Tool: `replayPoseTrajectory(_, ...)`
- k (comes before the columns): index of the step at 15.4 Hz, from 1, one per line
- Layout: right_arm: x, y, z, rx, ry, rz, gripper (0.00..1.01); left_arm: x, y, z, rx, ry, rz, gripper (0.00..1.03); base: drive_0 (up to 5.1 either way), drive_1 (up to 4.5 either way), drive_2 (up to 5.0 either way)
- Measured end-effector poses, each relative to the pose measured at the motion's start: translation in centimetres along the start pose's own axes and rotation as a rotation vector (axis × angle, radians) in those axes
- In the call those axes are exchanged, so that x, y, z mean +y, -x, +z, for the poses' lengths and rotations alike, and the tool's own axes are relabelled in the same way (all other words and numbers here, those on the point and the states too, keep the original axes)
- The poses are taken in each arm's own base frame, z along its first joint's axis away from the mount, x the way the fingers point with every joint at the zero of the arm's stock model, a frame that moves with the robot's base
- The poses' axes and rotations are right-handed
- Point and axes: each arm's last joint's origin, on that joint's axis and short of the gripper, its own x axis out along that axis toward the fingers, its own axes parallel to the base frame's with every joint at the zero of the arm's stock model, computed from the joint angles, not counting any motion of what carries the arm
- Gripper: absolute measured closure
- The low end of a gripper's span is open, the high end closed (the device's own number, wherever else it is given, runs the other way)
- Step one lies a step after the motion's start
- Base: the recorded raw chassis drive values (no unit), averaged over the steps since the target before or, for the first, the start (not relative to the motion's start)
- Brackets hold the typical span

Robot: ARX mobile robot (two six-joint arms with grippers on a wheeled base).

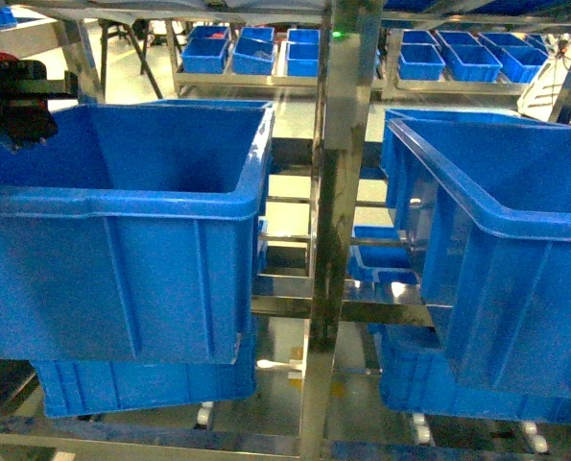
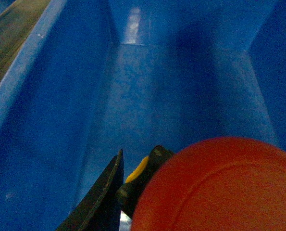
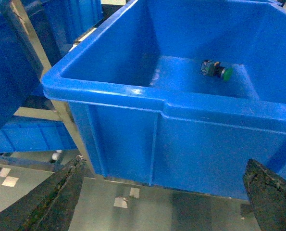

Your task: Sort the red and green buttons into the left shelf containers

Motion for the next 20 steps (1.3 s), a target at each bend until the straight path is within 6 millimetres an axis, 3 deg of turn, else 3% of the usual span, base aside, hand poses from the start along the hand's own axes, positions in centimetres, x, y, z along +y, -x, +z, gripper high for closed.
replayPoseTrajectory(5,0.0,0.0,0.0,0.000,0.000,0.000,0.03,-1.6,-2.8,0.0,0.058,-0.064,-0.054,0.59,0.0,0.00,0.0)
replayPoseTrajectory(10,0.0,0.0,0.0,0.000,0.000,0.000,0.03,-2.1,-3.0,0.1,0.054,-0.064,-0.061,0.03,0.0,0.00,0.0)
replayPoseTrajectory(12,0.0,0.0,0.0,0.000,0.000,0.000,0.03,-2.0,-2.5,-0.2,0.053,-0.036,-0.061,0.05,0.0,0.00,0.0)
replayPoseTrajectory(14,0.0,0.0,0.0,0.000,0.000,0.000,0.03,-1.8,0.1,-0.7,0.031,0.016,-0.056,0.05,0.0,0.00,0.0)
replayPoseTrajectory(17,0.0,0.0,0.0,0.000,0.000,0.000,0.03,-2.4,5.8,-0.7,-0.061,0.065,-0.097,0.05,0.0,0.00,0.0)
replayPoseTrajectory(19,0.0,0.0,0.0,0.000,0.000,0.000,0.03,-3.1,8.1,-1.7,-0.083,0.077,-0.123,0.05,0.0,0.00,0.0)
replayPoseTrajectory(20,0.0,0.0,0.0,0.000,0.000,0.000,0.03,-3.7,10.8,-2.6,-0.127,0.086,-0.118,0.05,0.0,0.00,0.0)
